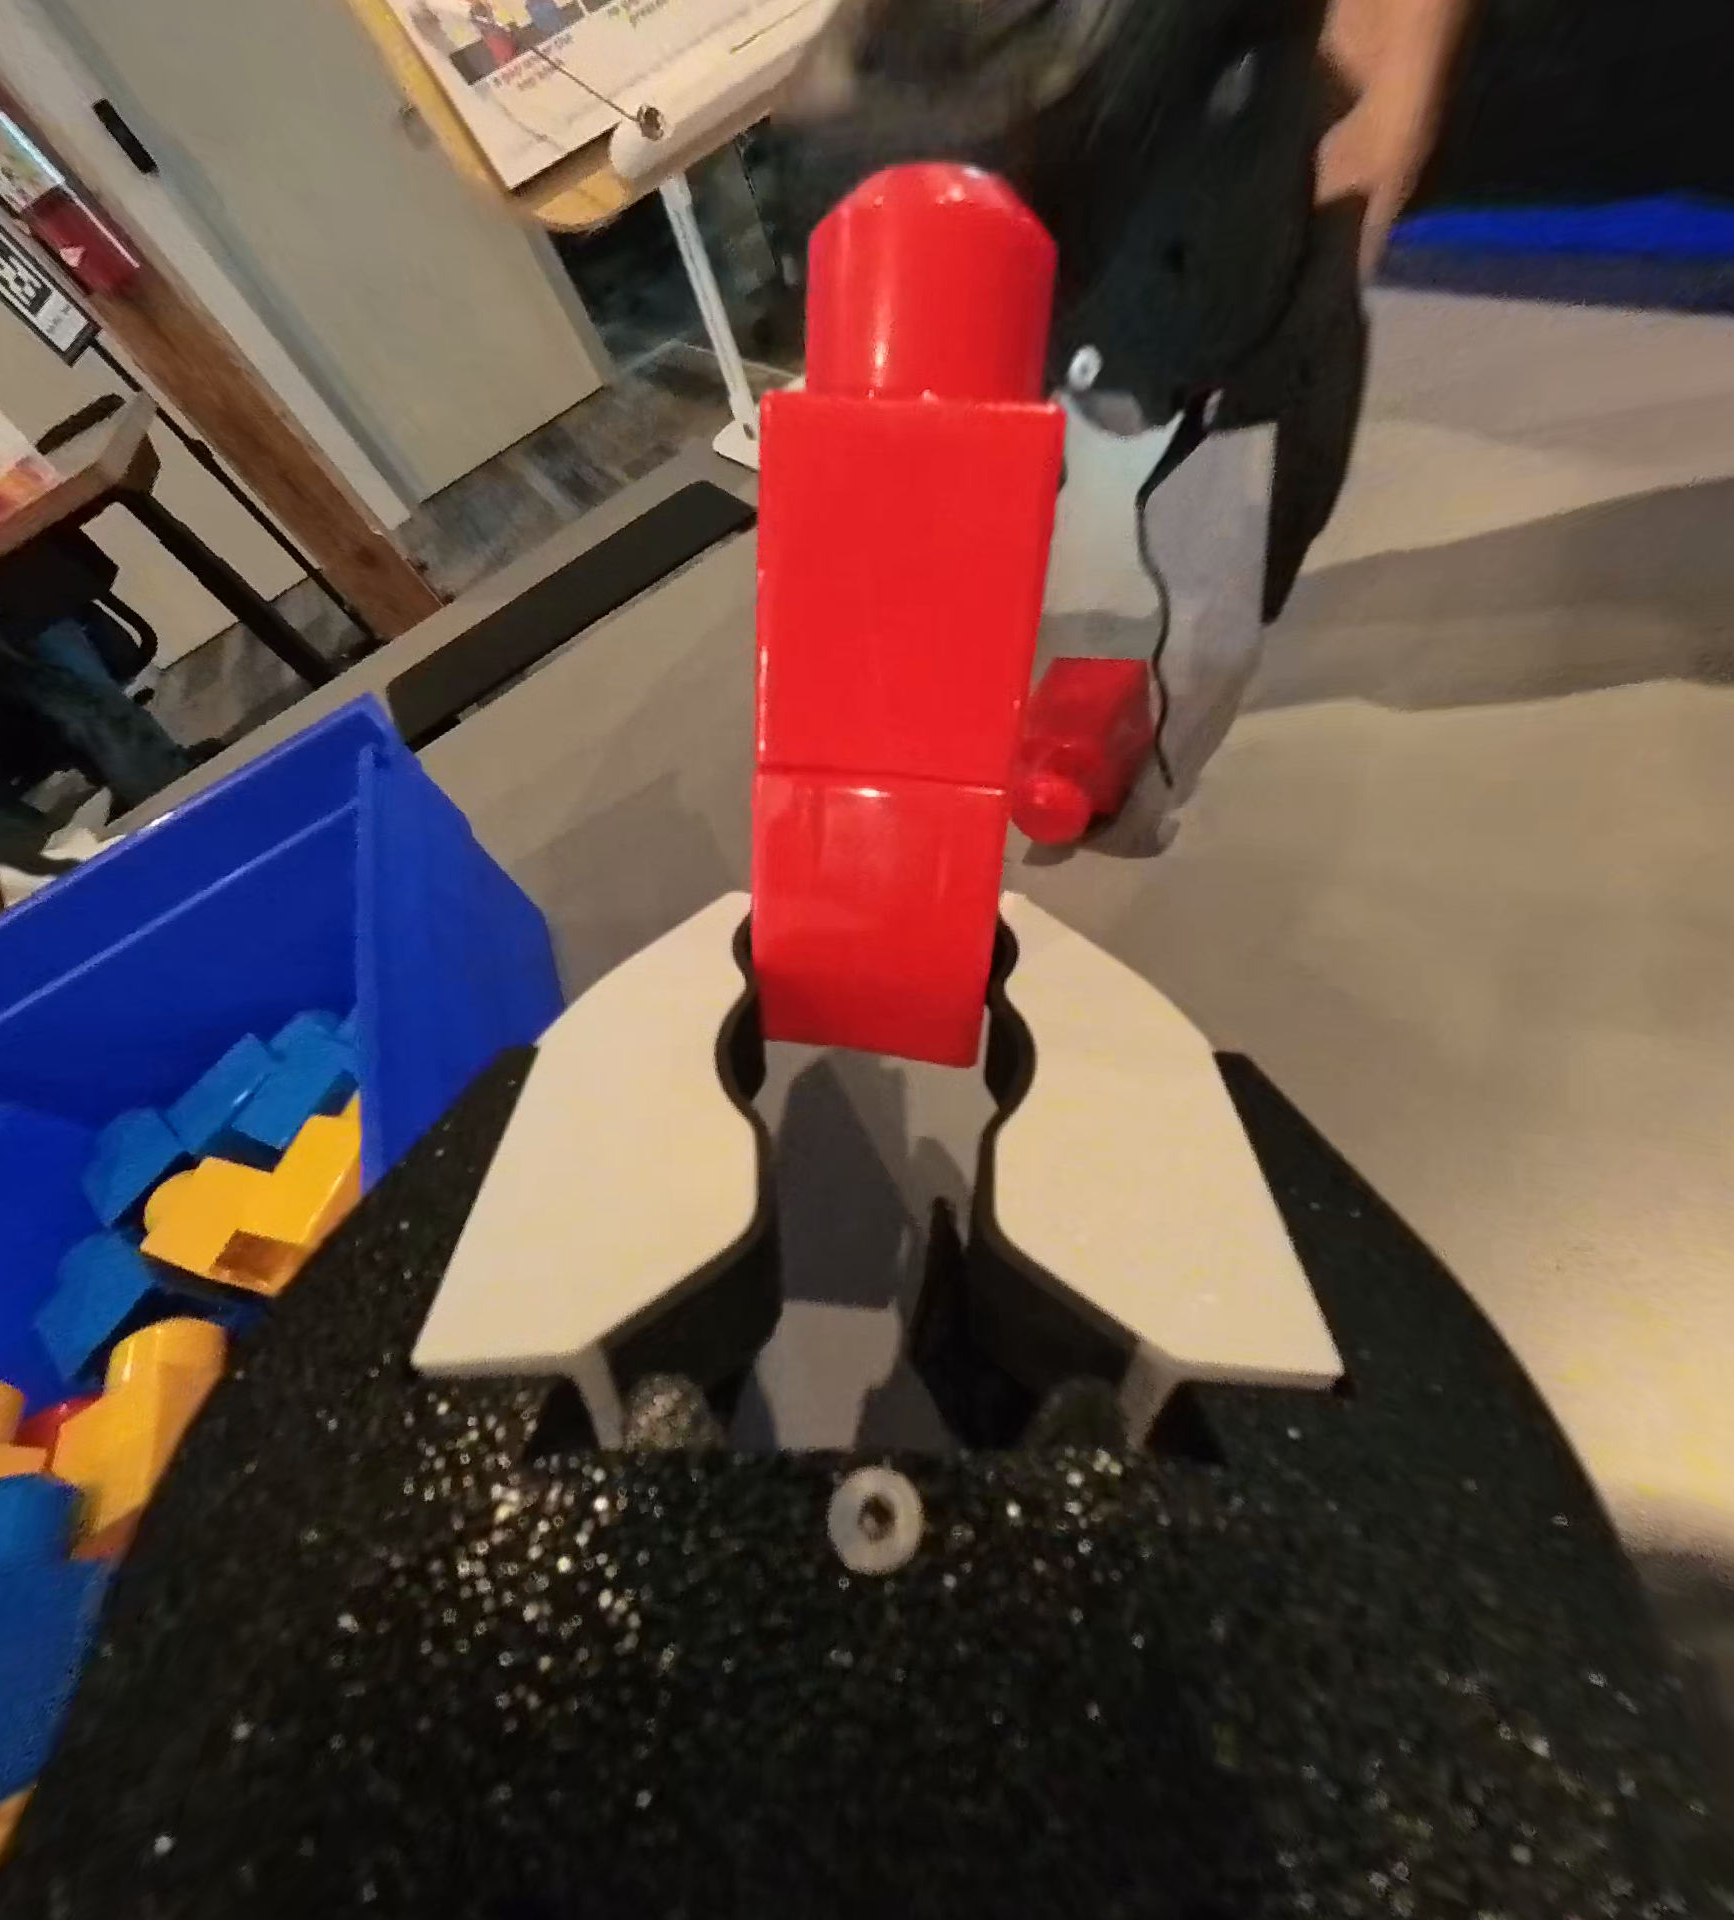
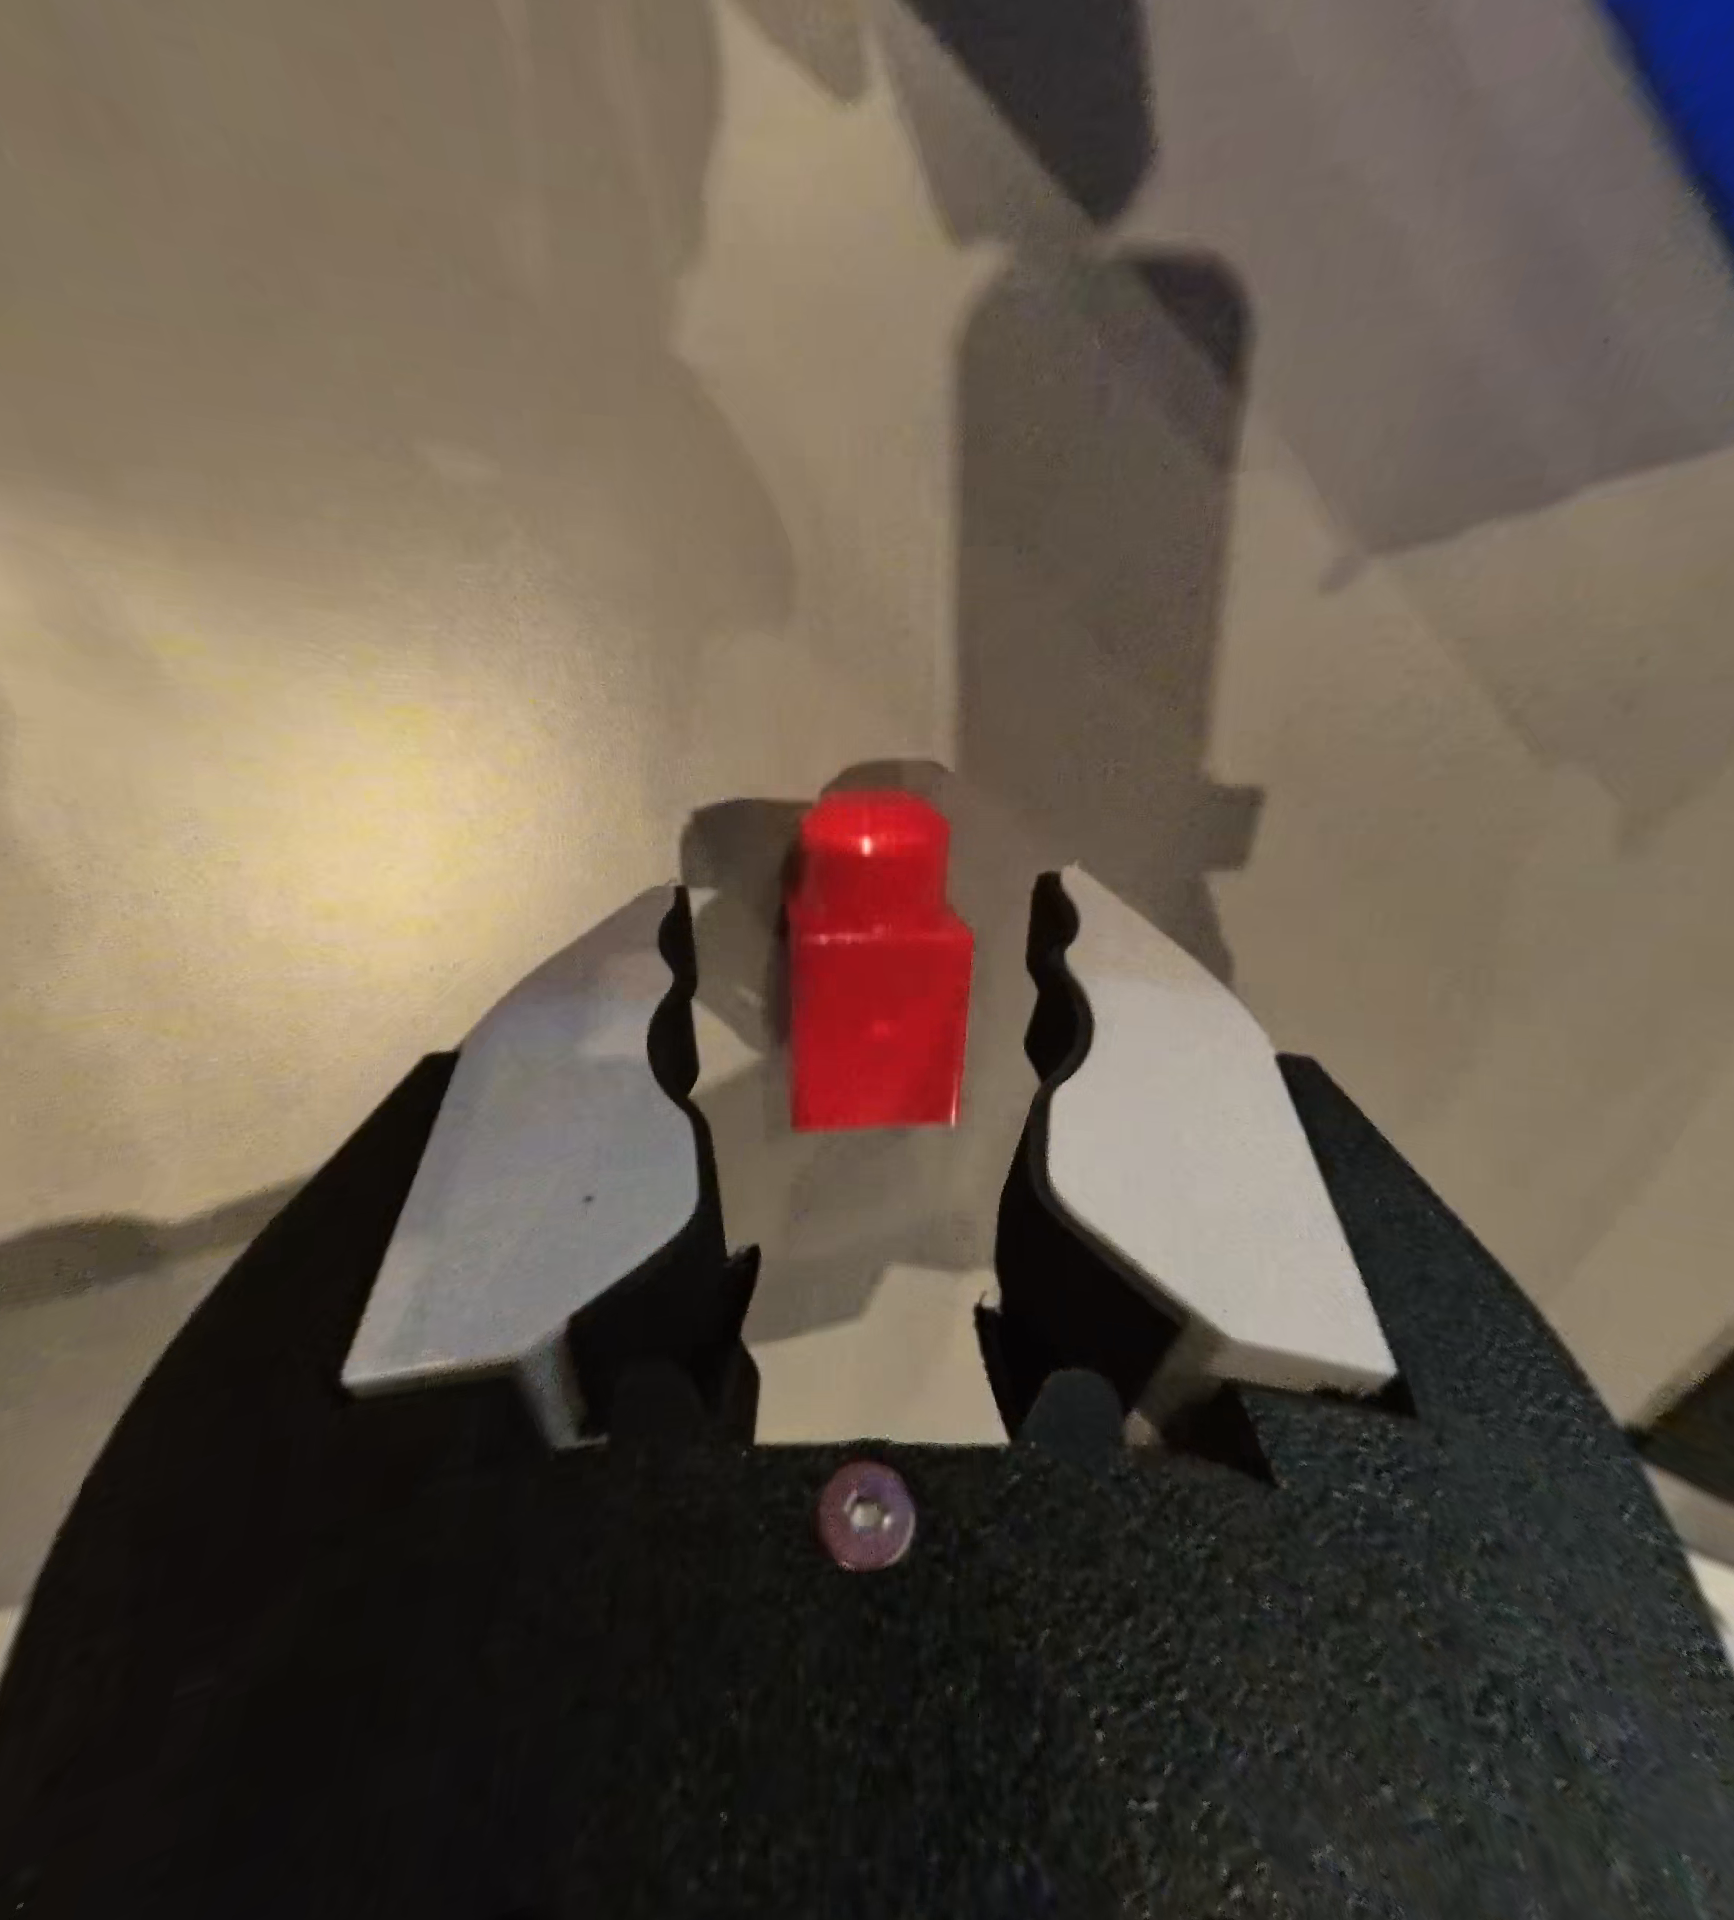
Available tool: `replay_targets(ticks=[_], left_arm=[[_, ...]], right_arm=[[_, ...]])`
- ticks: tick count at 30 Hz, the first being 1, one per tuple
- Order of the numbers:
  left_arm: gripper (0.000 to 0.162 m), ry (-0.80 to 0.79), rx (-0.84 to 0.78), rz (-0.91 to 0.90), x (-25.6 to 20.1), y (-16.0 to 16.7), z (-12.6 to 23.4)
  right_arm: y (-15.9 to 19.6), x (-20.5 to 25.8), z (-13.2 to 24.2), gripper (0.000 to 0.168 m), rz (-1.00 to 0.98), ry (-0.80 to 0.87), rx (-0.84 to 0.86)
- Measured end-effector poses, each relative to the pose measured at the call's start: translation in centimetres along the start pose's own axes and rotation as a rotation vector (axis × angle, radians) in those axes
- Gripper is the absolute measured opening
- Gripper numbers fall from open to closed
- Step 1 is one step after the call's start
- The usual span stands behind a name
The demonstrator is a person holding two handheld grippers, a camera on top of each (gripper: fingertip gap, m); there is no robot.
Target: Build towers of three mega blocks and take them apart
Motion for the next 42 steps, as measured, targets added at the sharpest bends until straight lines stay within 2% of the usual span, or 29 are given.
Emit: replay_targets(ticks=[1, 3, 4, 7, 10, 15, 19, 23, 26, 34, 42], left_arm=[[0.039, -0.003, -0.005, 0.011, 0.2, 0.1, 0.2], [0.038, 0.017, -0.035, 0.036, 0.3, 0.1, 0.6], [0.039, 0.022, -0.049, 0.044, 0.3, 0.0, 0.7], [0.039, 0.036, -0.086, 0.060, 0.4, -0.5, 0.7], [0.038, 0.098, -0.162, 0.102, 0.3, -2.0, 0.1], [0.038, 0.315, -0.304, 0.154, 0.0, -7.4, -2.4], [0.038, 0.554, -0.291, 0.146, -0.6, -12.8, -5.6], [0.038, 0.695, -0.208, 0.105, -1.6, -17.0, -8.3], [0.038, 0.761, -0.151, 0.092, -2.4, -18.3, -10.0], [0.037, 0.841, -0.180, 0.065, -3.2, -18.9, -12.2], [0.037, 0.819, -0.212, 0.001, -2.8, -19.2, -12.1]], right_arm=[[-0.3, 0.0, -0.5, 0.059, 0.006, -0.032, -0.001], [-0.1, 0.2, -1.1, 0.039, -0.013, -0.102, 0.043], [0.0, 0.4, -1.4, 0.037, -0.034, -0.118, 0.047], [0.2, 0.1, -0.7, 0.030, -0.144, -0.071, -0.075], [0.4, -2.1, 3.9, 0.030, -0.369, 0.153, -0.390], [2.7, -3.8, 18.1, 0.030, -0.681, 0.643, -1.086], [4.6, -2.2, 25.9, 0.030, -0.773, 0.762, -1.540], [5.7, -1.3, 28.8, 0.030, -0.814, 0.736, -1.767], [5.9, -1.1, 30.1, 0.030, -0.785, 0.610, -1.850], [6.9, -1.5, 29.2, 0.031, -0.806, 0.487, -1.743], [6.0, -1.3, 28.7, 0.031, -0.778, 0.527, -1.631]])
Point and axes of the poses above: each gripper's, where its closed fingertips meet, z back along the fingers, y out of its underside, x = y × z across the jaws, the point moved 4 cm from there along z, back along the fingers, and after that the axes turned 8 degrees about y, right-handed, at the moved point
